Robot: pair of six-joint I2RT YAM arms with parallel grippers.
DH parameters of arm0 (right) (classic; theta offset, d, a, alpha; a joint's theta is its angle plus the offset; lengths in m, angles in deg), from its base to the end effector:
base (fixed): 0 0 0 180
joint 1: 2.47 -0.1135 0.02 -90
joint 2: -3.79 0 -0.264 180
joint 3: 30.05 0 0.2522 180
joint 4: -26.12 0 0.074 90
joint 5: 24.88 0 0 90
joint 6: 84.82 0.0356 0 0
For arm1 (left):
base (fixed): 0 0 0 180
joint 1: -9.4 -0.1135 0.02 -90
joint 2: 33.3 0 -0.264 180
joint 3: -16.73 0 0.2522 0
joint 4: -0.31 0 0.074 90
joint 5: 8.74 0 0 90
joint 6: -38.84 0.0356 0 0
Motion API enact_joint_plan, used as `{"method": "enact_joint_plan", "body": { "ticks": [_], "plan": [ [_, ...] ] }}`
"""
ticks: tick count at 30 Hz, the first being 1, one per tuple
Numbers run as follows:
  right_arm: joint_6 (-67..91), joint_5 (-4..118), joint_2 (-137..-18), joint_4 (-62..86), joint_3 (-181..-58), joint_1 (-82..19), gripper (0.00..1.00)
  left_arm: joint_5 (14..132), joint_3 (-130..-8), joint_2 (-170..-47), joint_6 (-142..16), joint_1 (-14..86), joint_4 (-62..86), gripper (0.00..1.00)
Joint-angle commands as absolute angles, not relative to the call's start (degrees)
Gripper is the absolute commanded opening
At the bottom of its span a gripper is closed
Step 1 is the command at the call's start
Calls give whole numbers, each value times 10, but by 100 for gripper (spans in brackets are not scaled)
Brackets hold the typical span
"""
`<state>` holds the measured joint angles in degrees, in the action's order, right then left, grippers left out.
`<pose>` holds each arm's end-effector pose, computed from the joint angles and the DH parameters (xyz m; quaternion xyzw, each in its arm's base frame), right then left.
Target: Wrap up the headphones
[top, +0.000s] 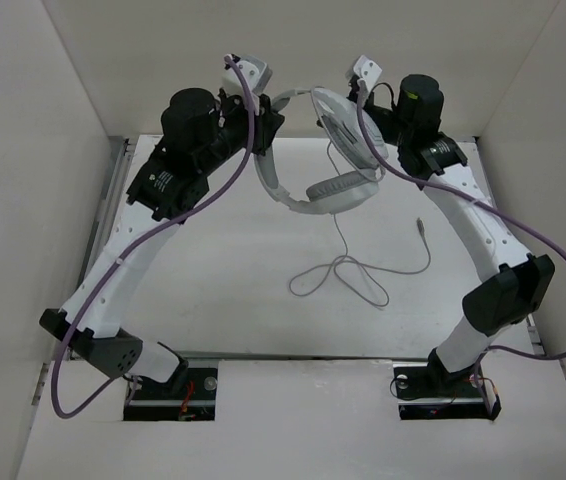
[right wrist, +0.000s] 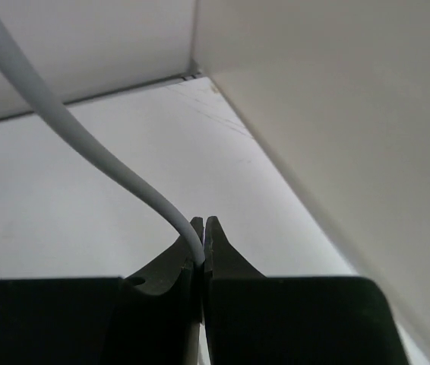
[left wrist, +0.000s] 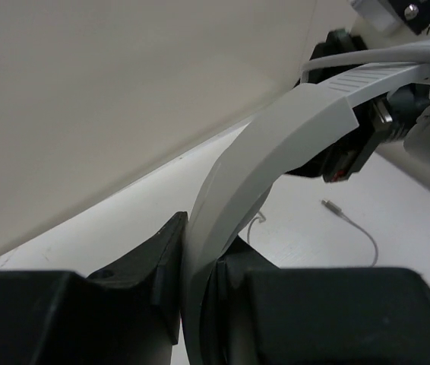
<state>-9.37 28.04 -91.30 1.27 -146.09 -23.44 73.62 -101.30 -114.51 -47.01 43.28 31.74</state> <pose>0.3482 0.1564 0.4597 -0.4180 0.5936 0.2682 0.6332 0.2384 -0.1658 0.5358 0.2654 0.6189 -0.2327 0.7017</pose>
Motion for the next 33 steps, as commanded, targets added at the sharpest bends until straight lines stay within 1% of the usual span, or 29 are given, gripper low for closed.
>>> {"method": "enact_joint_plan", "body": {
  "ticks": [1, 3, 6, 7, 9, 10, 13, 19, 25, 33],
  "plan": [
    [29, 200, -918, 56, -1464, -231, 0, 706, -1071, -1151, -550, 420, 266, 0],
    [83, 163, -920, 74, -1463, -230, 0, 698, -1083, -1161, -573, 412, 266, 0],
    [192, 106, -918, 143, -1434, -225, 4, 692, -1095, -1171, -598, 401, 264, 0],
    [226, 93, -915, 173, -1421, -225, 7, 690, -1100, -1174, -604, 399, 264, 0],
    [296, 69, -910, 244, -1386, -224, 16, 688, -1110, -1179, -610, 395, 265, 0],
    [321, 62, -909, 273, -1372, -224, 17, 687, -1115, -1182, -614, 395, 265, 0],
    [379, 56, -910, 343, -1336, -226, 22, 680, -1129, -1188, -624, 391, 266, 0],
    [455, 58, -935, 454, -1286, -247, 35, 674, -1149, -1196, -635, 381, 266, 0],
    [488, 65, -949, 532, -1230, -283, 38, 668, -1159, -1196, -653, 361, 266, 0],
    [498, 79, -980, 573, -1206, -330, 40, 663, -1166, -1193, -671, 348, 263, 0]
  ]
}}
